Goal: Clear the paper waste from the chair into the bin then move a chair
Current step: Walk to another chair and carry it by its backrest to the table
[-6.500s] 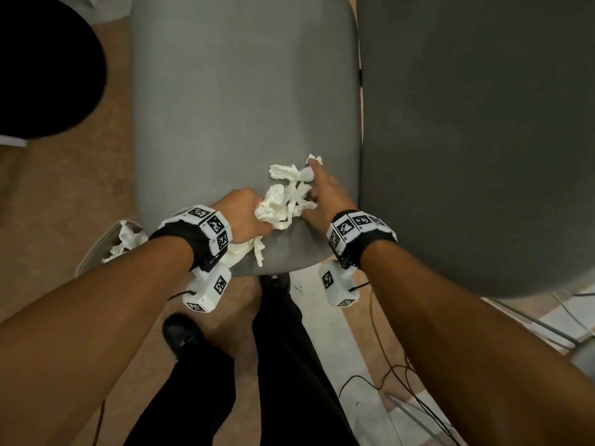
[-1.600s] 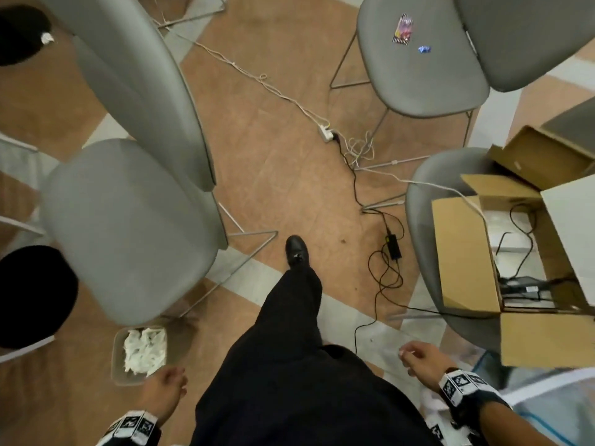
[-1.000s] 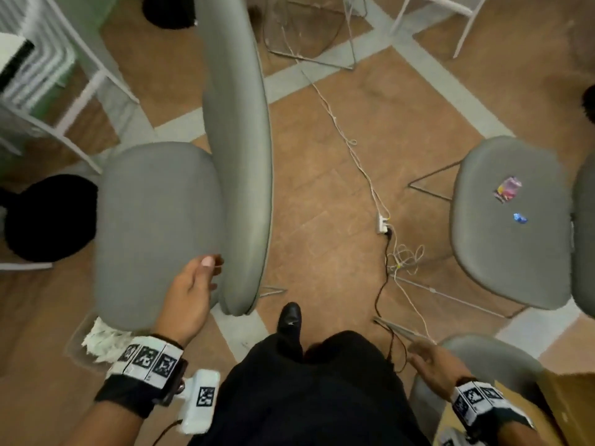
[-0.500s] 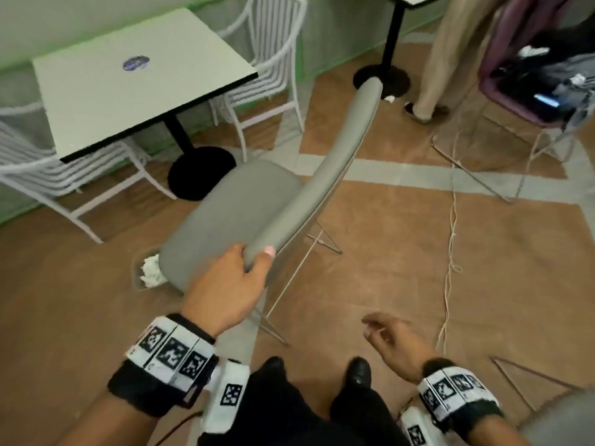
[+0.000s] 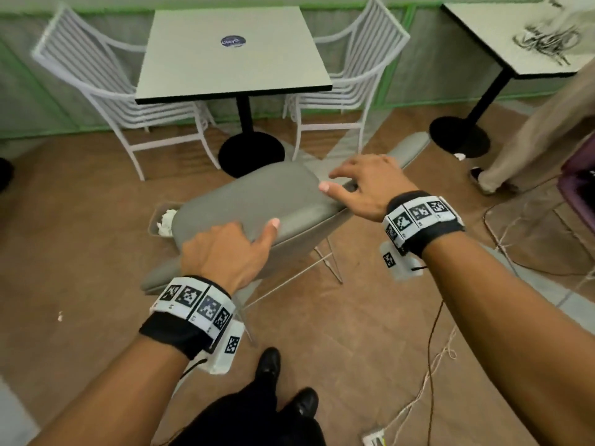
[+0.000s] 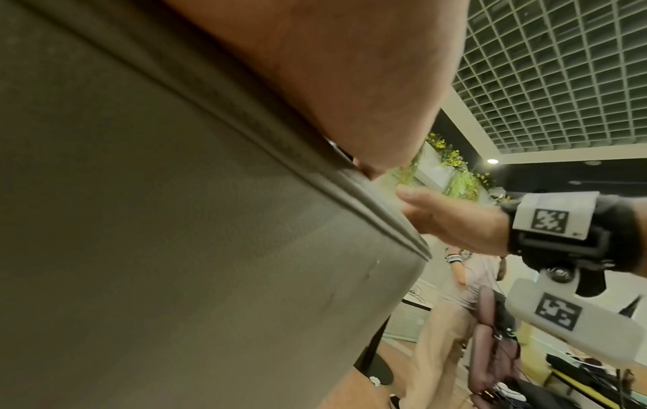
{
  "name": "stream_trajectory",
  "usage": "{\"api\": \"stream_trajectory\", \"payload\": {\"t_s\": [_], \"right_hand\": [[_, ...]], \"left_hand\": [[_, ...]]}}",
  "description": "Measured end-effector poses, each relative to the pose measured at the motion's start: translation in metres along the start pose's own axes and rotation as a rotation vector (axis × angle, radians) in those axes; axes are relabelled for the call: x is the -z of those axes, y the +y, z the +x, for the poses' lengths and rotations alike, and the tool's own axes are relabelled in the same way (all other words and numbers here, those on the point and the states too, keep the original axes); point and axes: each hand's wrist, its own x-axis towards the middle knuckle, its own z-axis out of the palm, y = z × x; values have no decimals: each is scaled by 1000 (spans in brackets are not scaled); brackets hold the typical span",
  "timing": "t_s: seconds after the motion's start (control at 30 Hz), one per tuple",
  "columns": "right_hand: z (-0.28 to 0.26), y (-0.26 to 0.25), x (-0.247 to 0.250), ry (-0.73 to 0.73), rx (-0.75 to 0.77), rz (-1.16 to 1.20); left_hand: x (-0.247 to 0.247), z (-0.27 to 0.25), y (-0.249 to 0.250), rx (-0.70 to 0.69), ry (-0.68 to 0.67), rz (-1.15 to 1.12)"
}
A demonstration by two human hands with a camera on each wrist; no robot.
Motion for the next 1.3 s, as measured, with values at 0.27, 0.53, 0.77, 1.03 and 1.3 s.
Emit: {"api": "stream_trajectory", "payload": {"t_s": [0.27, 0.53, 0.77, 1.03, 1.3], "right_hand": [[38, 49, -3, -100, 17, -280], [34, 47, -12, -48, 1, -287], [31, 38, -10, -68, -25, -264], [7, 1, -18, -46, -70, -240], [-7, -39, -33, -5, -21, -150]], "left_hand": [[-1, 8, 7, 74, 39, 57], [3, 10, 3, 30, 61, 79], [5, 13, -7, -41, 80, 78], [7, 33, -57, -128, 130, 156], [14, 57, -119, -157, 196, 197]]}}
